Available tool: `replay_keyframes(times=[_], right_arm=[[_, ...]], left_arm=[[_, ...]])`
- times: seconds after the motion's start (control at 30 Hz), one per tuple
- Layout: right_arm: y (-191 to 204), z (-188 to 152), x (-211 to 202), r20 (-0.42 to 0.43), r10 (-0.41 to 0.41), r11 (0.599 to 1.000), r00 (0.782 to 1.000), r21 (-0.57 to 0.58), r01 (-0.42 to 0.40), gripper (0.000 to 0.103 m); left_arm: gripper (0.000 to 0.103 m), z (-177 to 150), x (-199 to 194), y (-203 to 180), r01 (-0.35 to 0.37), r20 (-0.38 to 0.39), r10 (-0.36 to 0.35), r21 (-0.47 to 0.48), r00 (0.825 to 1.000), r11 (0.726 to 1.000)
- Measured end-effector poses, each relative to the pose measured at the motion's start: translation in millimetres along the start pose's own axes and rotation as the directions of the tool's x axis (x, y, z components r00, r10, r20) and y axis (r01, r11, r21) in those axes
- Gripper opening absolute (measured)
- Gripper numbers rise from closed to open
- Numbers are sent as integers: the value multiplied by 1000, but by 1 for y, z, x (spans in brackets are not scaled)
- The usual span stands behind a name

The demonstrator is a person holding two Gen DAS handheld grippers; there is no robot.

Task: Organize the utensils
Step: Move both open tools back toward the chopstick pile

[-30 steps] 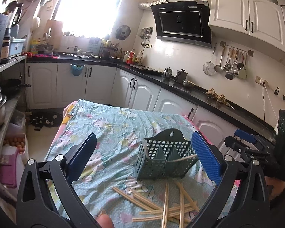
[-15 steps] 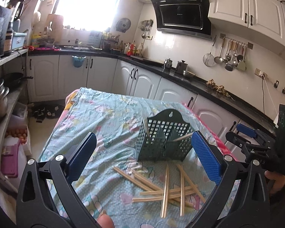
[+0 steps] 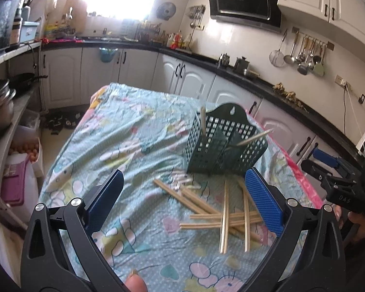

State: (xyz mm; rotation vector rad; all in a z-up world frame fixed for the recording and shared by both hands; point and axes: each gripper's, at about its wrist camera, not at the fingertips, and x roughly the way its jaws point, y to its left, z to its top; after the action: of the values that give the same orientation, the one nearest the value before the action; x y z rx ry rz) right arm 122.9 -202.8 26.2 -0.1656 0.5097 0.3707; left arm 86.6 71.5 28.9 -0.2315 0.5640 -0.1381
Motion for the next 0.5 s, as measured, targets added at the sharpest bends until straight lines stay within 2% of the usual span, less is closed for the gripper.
replay_keyframes(times=[0.5], right_arm=[[3, -33, 31, -116, 24, 1000, 993, 7, -24, 83]], left_arm=[[92, -39, 29, 5, 24, -119, -23, 6, 993, 1000]])
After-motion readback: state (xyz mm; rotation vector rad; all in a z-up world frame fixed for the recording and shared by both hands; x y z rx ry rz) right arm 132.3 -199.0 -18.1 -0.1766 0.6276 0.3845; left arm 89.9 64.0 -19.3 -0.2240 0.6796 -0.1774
